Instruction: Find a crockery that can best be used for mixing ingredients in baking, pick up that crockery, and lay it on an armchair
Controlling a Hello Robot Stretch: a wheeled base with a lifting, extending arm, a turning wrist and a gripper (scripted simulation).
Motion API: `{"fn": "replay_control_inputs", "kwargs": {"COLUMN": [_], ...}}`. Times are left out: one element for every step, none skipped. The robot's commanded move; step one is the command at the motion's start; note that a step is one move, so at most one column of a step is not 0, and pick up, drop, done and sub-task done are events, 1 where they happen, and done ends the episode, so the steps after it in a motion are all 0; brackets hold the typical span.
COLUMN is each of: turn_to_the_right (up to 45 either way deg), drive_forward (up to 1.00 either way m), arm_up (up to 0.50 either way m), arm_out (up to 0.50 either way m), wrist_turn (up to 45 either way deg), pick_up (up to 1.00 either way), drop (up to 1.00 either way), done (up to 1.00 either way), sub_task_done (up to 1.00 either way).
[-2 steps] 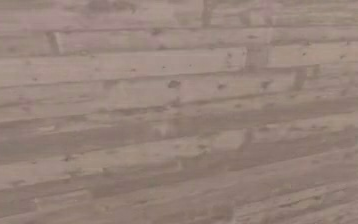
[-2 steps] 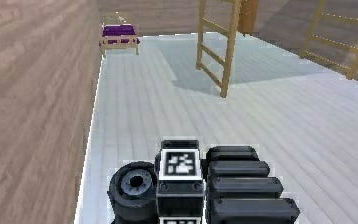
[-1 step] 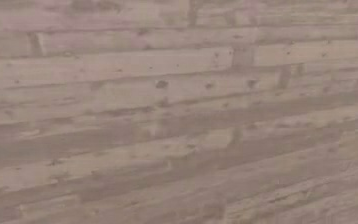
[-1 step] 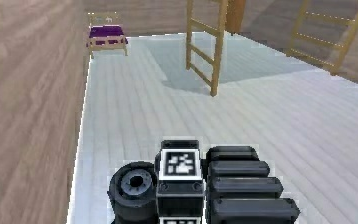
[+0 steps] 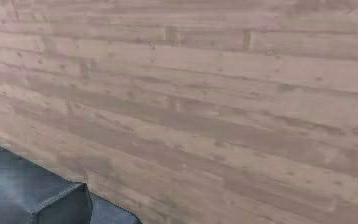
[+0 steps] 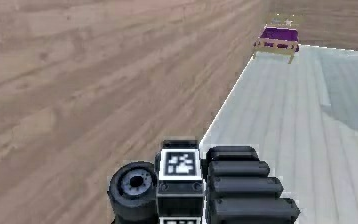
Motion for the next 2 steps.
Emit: {"fn": "replay_control_inputs", "kwargs": {"turn_to_the_right": [-9.0,-45.0], "drive_forward": [0.0,0.0], "arm_up": [0.0,0.0], "arm_out": [0.0,0.0], "wrist_turn": [0.0,0.0], "pick_up": [0.0,0.0], "drop": [0.0,0.0], "done": [0.0,0.0], "sub_task_done": [0.0,0.0]}}
